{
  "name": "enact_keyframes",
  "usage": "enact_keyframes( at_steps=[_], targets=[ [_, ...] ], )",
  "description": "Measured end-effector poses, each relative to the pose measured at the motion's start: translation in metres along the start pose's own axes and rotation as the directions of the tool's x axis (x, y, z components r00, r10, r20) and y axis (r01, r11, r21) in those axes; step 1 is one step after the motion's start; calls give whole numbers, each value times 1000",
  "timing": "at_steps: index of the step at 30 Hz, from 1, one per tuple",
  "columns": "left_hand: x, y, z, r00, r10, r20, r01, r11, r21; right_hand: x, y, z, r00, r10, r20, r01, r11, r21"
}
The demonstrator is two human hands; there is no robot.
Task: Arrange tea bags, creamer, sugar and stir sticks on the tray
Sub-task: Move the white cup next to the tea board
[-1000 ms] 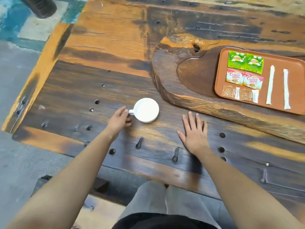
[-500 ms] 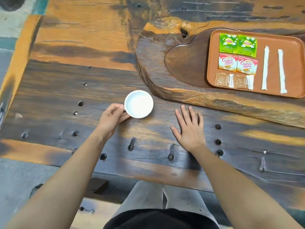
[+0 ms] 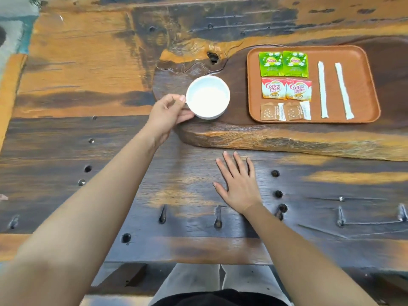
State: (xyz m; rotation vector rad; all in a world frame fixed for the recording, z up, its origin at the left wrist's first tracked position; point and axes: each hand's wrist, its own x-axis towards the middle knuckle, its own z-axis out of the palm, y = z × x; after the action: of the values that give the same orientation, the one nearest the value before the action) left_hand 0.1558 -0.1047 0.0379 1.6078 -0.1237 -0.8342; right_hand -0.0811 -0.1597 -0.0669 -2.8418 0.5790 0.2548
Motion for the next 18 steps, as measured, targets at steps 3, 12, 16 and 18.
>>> enact_keyframes(
  at_steps=[3, 12, 16, 18],
  targets=[
    [22, 4, 20, 999, -34, 19, 33, 999, 38, 0, 0, 1, 1000, -1, -2, 1, 1000, 5],
    [53, 5, 31, 998, -54, 23, 52, 996, 72, 2, 1, 2, 1000, -10, 19, 10, 1000, 11],
    [59, 8, 34, 999, -52, -14, 53, 995, 84, 1, 1, 2, 999, -10, 32, 9, 1000, 28],
    [61, 7, 34, 998, -57, -28, 59, 995, 85, 1, 1, 2, 999, -10, 39, 9, 999, 35]
  ],
)
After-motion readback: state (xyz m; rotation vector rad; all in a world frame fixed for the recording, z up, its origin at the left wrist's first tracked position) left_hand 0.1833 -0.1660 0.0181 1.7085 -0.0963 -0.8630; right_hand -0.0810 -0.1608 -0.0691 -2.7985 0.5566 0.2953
